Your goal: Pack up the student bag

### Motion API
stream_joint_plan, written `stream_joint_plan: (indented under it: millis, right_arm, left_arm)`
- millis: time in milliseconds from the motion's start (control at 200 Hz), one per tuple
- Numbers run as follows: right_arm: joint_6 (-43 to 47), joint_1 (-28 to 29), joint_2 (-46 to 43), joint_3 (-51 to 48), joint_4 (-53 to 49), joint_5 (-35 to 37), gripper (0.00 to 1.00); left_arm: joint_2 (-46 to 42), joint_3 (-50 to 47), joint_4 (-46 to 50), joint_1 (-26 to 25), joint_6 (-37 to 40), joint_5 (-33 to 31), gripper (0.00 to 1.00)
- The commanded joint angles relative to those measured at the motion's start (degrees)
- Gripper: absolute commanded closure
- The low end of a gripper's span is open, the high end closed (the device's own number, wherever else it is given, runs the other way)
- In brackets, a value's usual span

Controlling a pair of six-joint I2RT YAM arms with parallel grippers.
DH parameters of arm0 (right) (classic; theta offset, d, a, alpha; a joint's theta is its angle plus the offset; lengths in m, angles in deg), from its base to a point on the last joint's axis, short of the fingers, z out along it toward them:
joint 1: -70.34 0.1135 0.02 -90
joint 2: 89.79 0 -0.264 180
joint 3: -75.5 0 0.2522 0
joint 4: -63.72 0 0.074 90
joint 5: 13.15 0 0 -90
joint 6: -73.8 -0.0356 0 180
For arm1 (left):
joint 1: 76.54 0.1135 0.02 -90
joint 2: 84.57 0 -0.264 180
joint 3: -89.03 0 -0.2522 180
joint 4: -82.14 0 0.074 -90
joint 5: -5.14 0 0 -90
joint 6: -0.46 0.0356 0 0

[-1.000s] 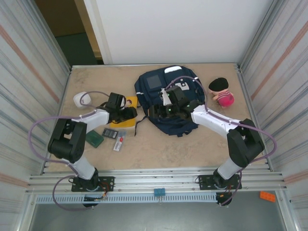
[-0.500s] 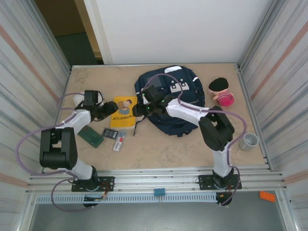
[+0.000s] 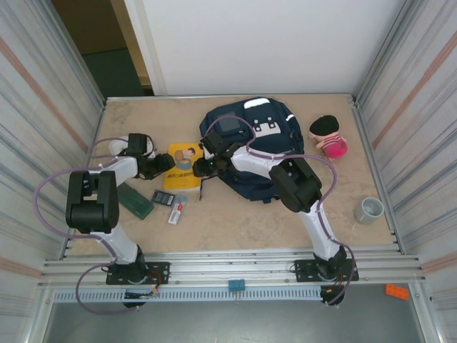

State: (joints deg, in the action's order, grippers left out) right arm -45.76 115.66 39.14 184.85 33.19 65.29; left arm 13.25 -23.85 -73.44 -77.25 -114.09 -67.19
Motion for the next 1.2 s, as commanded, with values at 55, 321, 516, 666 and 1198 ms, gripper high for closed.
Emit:
stream_joint_plan:
  millis: [55, 321, 516, 666, 1198]
  right_arm:
    - [0.95, 0.14, 3.86, 2.55, -1.43, -1.27, 0.63]
    - [0.38, 0.37, 3.13, 0.99, -0.77, -2.25, 0.78]
    - [-0.96, 0.48, 2.40, -0.52, 1.08, -3.10, 0.83]
    - [-2.06, 0.51, 1.00, -2.40, 3.47, -3.98, 0.85]
    - [-3.77, 0.13, -0.79, -4.93, 7.06, -6.31, 0.86]
  left_arm:
    - [3.00, 0.96, 0.09, 0.53, 0.96, 2.29, 0.42]
    - [3.01, 0.14, -0.92, 0.11, 0.39, 14.18, 0.46]
    - [-3.98, -1.36, -0.98, -1.19, -1.58, 22.89, 0.46]
    - [-9.42, -2.96, -2.02, -2.53, -3.53, 25.98, 0.45]
    - [-4.22, -6.78, -10.65, -3.77, -9.40, 24.66, 0.47]
